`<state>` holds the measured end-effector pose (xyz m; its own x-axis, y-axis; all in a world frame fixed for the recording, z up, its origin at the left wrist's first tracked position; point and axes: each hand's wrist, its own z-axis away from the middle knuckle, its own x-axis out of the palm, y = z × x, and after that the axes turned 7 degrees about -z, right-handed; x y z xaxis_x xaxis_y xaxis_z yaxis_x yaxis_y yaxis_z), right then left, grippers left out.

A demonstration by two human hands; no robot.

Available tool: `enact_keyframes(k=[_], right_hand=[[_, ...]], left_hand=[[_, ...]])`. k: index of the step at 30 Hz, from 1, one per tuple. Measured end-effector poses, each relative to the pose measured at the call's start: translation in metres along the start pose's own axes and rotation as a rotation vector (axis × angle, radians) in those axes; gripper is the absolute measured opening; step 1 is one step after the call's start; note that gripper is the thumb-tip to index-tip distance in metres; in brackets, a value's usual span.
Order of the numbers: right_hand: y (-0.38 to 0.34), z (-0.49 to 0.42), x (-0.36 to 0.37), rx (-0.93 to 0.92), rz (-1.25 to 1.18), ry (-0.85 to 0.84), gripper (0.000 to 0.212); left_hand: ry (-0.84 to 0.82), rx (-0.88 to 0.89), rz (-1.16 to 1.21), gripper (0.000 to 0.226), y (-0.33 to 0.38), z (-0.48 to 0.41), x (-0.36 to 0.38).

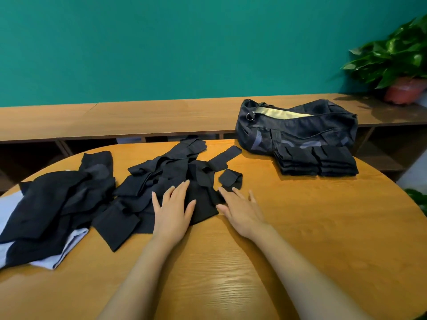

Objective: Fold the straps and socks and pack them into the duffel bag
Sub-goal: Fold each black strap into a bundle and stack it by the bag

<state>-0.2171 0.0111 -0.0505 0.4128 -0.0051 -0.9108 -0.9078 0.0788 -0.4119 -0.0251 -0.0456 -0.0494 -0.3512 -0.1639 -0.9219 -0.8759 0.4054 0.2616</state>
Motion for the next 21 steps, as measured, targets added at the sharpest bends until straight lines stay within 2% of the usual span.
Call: enact_keyframes(k=[9, 12, 15, 19, 21], right_hand=[[0.059, 0.033, -0.024, 0.12, 0.106, 0.034, 0.048], [0.041, 0.034, -0.018, 0.061, 0.109, 0.114, 0.05], [0.01, 0.036, 0.0, -0.084, 0.1, 0.135, 0.053], [-0.004, 0.039, 0.02, -0.089, 0.081, 0.01, 0.054], [0.0, 0.041, 0.021, -0.069, 0.055, 0.014, 0.052]], left_hand=[[-0.067, 0.066, -0.142, 0.042, -0.008, 0.002, 0.014], [0.013, 0.052, -0.103, 0.04, 0.003, 0.001, 0.012], [0.102, 0.099, -0.065, 0.05, 0.016, -0.009, 0.011], [-0.007, 0.224, -0.11, 0.066, 0.023, -0.038, 0.017], [-0.094, 0.243, -0.152, 0.061, 0.018, -0.051, 0.021]])
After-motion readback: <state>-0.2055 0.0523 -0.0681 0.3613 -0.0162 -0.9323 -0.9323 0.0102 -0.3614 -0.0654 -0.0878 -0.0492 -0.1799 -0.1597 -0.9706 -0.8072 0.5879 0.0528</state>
